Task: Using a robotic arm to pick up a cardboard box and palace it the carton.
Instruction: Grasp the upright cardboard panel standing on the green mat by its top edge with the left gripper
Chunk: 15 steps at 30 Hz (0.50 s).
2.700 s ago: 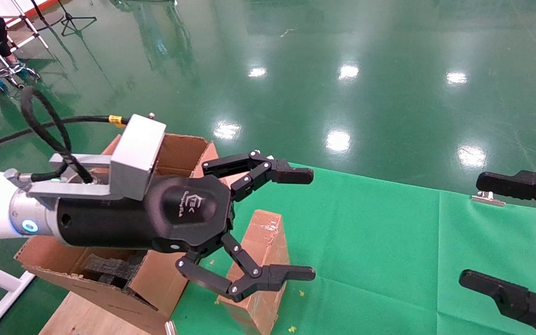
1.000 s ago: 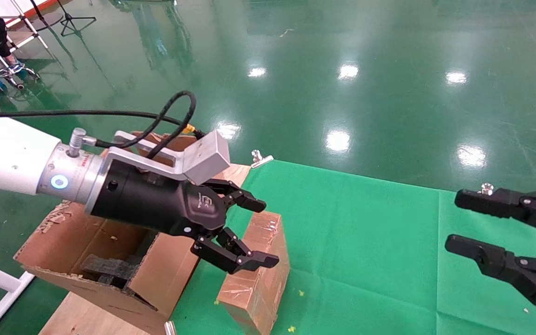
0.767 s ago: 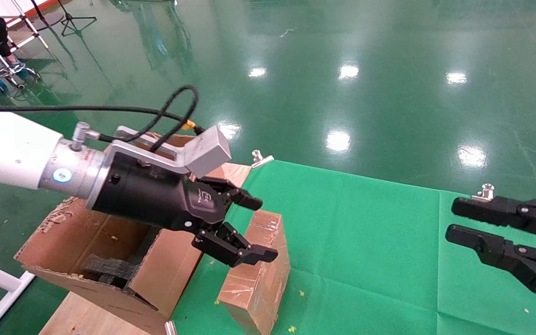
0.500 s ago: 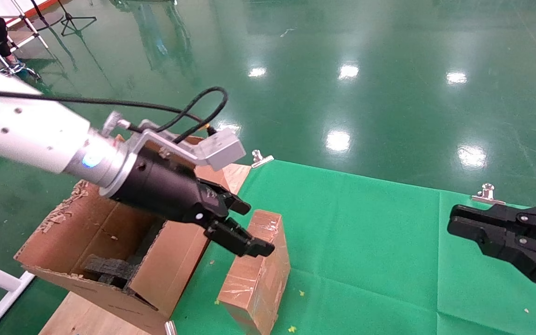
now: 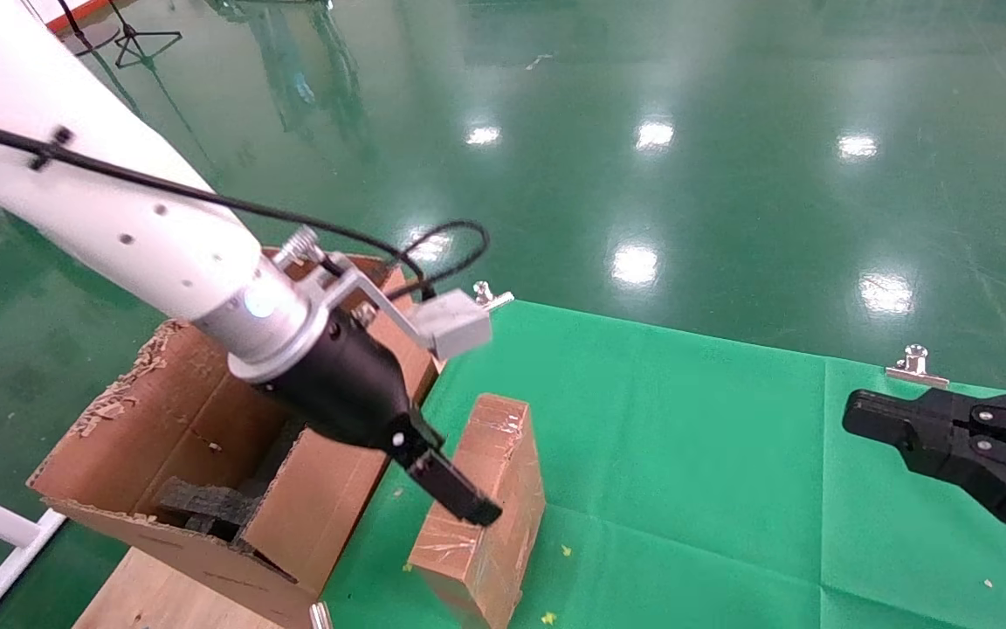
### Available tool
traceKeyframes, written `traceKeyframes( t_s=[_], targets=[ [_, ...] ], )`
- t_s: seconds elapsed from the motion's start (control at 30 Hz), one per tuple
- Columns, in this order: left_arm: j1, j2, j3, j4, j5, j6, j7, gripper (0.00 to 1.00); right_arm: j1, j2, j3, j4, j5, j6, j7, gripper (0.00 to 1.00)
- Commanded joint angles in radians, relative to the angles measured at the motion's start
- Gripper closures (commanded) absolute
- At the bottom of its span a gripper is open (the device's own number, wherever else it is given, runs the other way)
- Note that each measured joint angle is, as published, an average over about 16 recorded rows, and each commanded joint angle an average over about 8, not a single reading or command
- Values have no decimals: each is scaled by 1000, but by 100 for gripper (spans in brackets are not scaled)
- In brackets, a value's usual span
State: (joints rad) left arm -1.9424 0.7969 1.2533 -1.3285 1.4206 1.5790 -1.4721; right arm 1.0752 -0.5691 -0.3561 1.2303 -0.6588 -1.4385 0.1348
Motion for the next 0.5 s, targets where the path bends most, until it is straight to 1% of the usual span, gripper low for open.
traceKeyframes(
  t_s=[0.03,0.17,0.23,0.27,0.43,0.5],
  targets=[
    [-20,11,47,0,-7,-4,-26,0,0,0,0,0,0,0,0,100],
    [-31,24,95,-2,-16,-14,-51,0,0,0,0,0,0,0,0,99],
    [-34,29,111,-4,-19,-19,-60,0,0,0,0,0,0,0,0,74],
    [-35,31,118,-4,-20,-20,-63,8,0,0,0,0,0,0,0,61],
    [-42,38,143,-7,-23,-31,-69,70,0,0,0,0,0,0,0,0],
    [-45,39,147,-7,-24,-34,-68,95,0,0,0,0,0,0,0,0]
  ],
)
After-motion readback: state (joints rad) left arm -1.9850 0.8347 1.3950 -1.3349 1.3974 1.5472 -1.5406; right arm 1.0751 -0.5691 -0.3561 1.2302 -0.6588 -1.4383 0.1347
